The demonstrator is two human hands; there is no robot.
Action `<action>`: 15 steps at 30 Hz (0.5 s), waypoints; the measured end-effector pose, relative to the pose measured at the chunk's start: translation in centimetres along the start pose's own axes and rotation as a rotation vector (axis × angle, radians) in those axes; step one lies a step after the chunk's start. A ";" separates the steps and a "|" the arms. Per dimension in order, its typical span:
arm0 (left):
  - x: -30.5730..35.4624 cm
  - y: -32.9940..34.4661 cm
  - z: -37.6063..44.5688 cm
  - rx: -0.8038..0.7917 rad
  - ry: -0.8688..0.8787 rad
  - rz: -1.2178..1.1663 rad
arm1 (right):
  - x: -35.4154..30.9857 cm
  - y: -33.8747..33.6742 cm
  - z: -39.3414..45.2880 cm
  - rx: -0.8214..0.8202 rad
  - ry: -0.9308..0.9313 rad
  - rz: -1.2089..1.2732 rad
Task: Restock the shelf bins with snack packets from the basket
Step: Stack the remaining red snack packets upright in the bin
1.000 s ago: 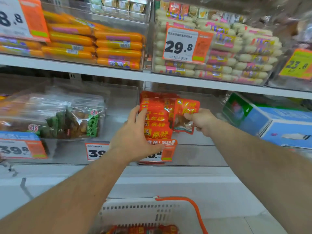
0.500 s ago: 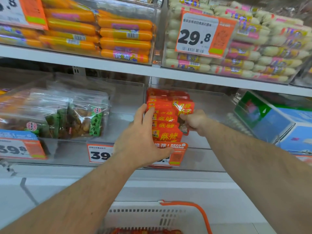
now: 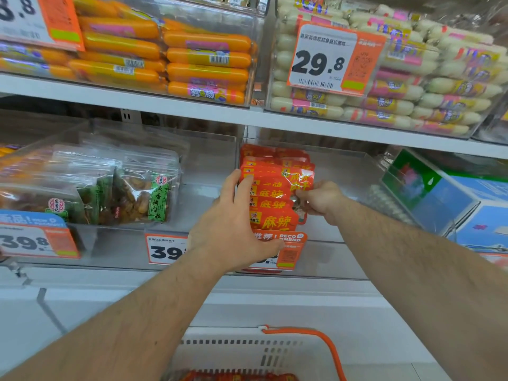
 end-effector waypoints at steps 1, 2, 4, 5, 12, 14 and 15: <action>0.0 0.0 0.0 -0.011 -0.003 0.002 | -0.1 -0.3 -0.1 0.020 -0.005 -0.017; 0.0 0.0 0.1 -0.021 -0.005 0.001 | -0.4 -0.6 -0.4 0.053 -0.013 -0.041; 0.0 -0.1 0.1 -0.030 -0.006 -0.010 | -1.1 -1.3 -1.2 0.120 -0.034 -0.100; 0.0 -0.1 0.1 -0.036 -0.008 -0.017 | -1.6 -1.6 -1.9 0.143 -0.043 -0.127; 0.2 -0.9 0.3 -0.066 -0.008 -0.181 | -3.9 -3.3 -10.0 0.394 -0.307 -0.250; 0.8 -2.2 -0.4 0.024 0.041 -0.237 | -4.4 -3.4 -13.6 0.503 -0.556 -0.226; 1.4 -3.1 -1.2 0.100 0.116 -0.189 | -4.4 -3.3 -15.4 0.546 -0.681 -0.211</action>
Point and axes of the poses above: each hand's wrist, its own z-axis towards the middle knuckle, its own y-axis out of the palm, x = y × z, the point moved 6 cm from there along z, towards the middle knuckle, and after that the axes turned 1 degree about -x, right-handed, at the moved point
